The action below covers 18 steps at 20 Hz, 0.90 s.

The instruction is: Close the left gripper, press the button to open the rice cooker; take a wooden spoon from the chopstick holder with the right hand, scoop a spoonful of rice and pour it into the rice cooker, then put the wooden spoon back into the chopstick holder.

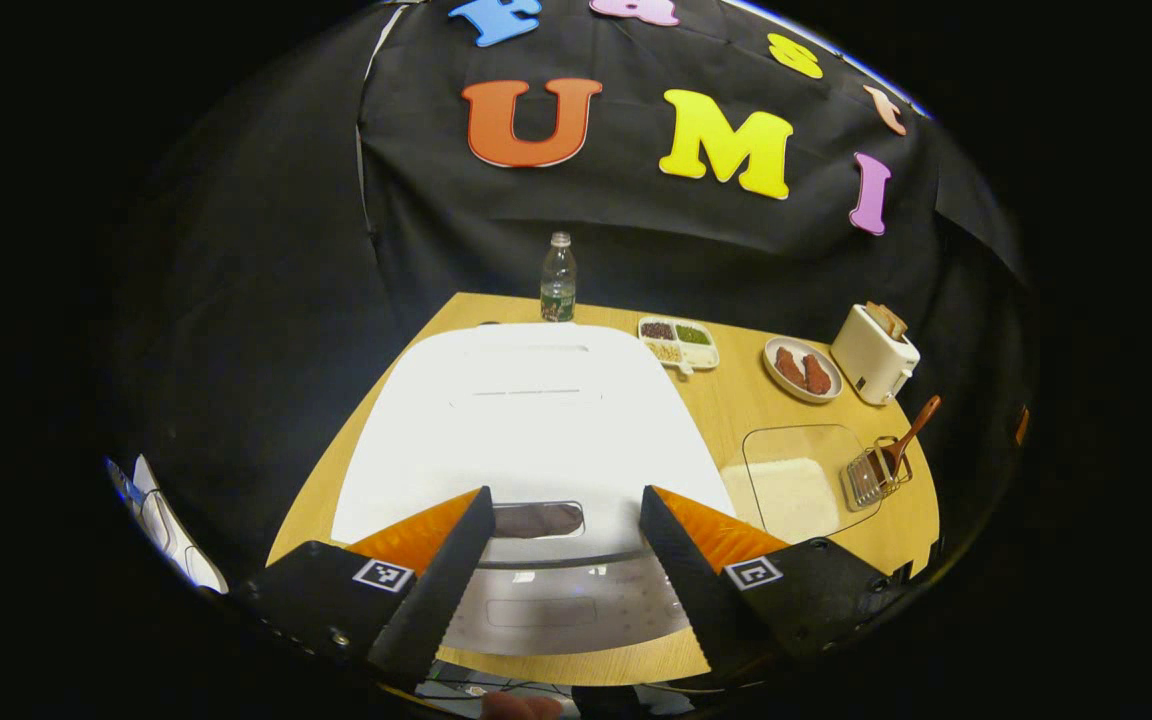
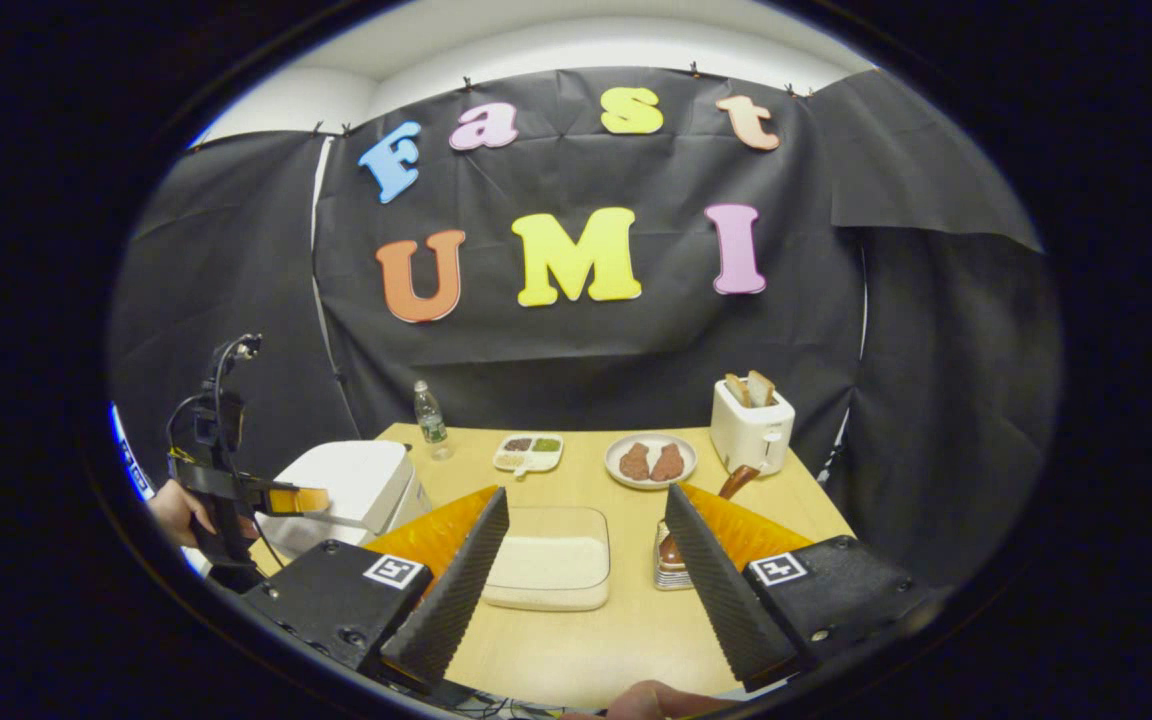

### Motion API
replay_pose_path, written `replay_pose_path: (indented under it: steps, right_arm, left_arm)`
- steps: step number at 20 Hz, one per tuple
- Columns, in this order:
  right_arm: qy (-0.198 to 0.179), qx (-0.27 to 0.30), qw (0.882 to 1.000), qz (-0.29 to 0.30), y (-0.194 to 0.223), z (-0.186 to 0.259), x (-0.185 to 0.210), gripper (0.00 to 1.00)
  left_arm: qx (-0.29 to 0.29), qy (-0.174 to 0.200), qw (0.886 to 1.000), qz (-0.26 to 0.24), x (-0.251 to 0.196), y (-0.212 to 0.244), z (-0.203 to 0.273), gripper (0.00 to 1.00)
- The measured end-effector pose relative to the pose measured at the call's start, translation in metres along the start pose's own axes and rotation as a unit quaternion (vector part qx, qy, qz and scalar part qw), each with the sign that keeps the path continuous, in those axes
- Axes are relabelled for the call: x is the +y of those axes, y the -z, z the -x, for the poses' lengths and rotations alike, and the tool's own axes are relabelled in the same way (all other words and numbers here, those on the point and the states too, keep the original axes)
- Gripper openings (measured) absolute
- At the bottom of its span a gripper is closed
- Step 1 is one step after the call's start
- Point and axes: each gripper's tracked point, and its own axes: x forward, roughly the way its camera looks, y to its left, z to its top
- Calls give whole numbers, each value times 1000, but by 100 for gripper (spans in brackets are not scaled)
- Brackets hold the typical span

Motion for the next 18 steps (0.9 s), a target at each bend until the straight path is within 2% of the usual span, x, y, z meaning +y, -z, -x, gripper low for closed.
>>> replay_pose_path:
  steps: [2,4,5,7,8,9,10,11,12,13,15,16,18]
  right_arm:
    - [8,-9,1000,4,-5,7,6,100]
    - [10,-9,1000,-1,-5,19,14,96]
    - [11,-12,1000,-2,-6,26,17,100]
    - [16,-21,1000,12,-8,38,21,96]
    - [21,-24,999,22,-8,42,21,100]
    - [23,-26,999,29,-8,45,22,96]
    - [23,-24,999,32,-6,47,27,100]
    - [23,-23,999,33,-5,49,30,96]
    - [24,-24,999,32,-7,50,31,100]
    - [25,-24,999,31,-7,51,32,96]
    - [25,-20,999,29,-4,51,37,96]
    - [25,-18,999,28,-2,50,38,100]
    - [23,-15,999,28,0,50,43,100]
  left_arm:
    - [-38,11,999,-19,-1,-25,7,97]
    - [-25,24,999,-22,-1,-27,4,97]
    - [-9,31,999,-18,-3,-21,2,97]
    - [17,39,999,-11,-2,-2,0,96]
    - [26,40,999,-9,-1,9,-2,95]
    - [40,40,998,-7,-1,22,-5,95]
    - [56,41,998,-1,0,35,-7,95]
    - [69,43,997,5,-1,44,-3,95]
    - [50,44,998,-1,-2,38,-6,95]
    - [60,42,997,0,0,40,-8,96]
    - [57,32,998,11,1,44,-10,96]
    - [54,26,998,5,0,45,-12,95]
    - [38,22,999,-4,-1,48,-12,92]
